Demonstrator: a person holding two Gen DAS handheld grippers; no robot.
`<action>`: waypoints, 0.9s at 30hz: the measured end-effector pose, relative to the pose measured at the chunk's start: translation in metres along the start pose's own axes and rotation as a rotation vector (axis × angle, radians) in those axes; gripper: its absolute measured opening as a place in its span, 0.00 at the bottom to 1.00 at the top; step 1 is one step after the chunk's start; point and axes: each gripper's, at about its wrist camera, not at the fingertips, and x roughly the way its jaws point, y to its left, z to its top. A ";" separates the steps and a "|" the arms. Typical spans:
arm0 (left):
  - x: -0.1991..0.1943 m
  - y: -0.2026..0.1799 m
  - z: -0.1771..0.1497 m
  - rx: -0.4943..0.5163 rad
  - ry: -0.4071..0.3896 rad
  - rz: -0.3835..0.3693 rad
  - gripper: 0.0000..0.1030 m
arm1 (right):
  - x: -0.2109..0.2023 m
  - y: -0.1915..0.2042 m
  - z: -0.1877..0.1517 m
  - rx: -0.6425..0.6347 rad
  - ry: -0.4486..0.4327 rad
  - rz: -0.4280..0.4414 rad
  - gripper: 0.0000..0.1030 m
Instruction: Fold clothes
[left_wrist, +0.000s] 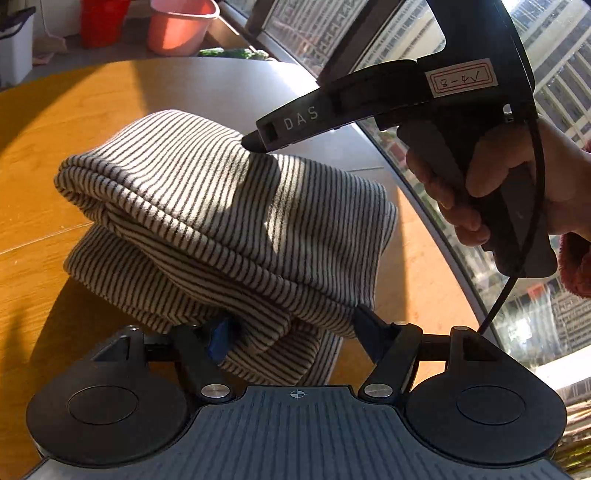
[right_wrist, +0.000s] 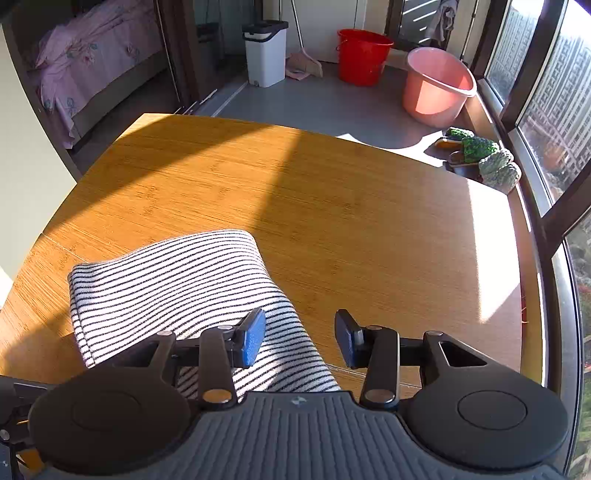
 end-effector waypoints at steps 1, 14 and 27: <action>-0.003 0.005 0.000 -0.024 -0.005 -0.008 0.61 | -0.002 0.006 0.003 -0.047 -0.010 -0.005 0.40; -0.024 0.049 -0.024 -0.307 -0.047 0.098 0.36 | -0.027 0.076 -0.024 -0.336 -0.067 0.024 0.46; -0.020 0.046 -0.023 -0.270 0.010 0.194 0.35 | 0.001 0.092 -0.022 -0.348 0.037 0.040 0.79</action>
